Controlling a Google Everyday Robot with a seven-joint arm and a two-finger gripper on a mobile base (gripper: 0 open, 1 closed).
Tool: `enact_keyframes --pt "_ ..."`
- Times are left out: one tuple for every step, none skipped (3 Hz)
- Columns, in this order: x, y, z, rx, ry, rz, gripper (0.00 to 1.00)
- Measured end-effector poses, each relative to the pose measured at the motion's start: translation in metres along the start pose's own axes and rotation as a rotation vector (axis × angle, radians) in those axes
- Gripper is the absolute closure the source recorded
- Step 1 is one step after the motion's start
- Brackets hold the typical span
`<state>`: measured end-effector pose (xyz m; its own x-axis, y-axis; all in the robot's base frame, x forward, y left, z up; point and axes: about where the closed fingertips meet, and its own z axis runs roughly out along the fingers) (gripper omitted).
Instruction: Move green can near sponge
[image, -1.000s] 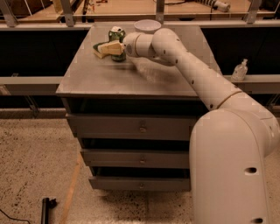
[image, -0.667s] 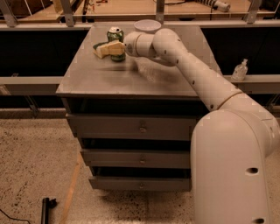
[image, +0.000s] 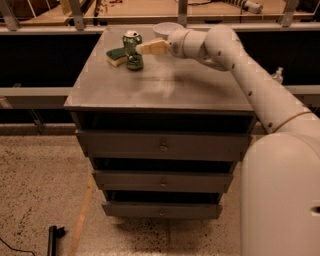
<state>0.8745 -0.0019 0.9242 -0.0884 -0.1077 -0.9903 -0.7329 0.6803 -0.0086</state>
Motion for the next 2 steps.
enact_keyframes --pt "-0.0037 -0.0459 -0.0535 0.076 0.035 -0.042 0.0" --pt "-0.0034 -0.0482 -0.0556 0.079 0.038 -0.044 0.0"
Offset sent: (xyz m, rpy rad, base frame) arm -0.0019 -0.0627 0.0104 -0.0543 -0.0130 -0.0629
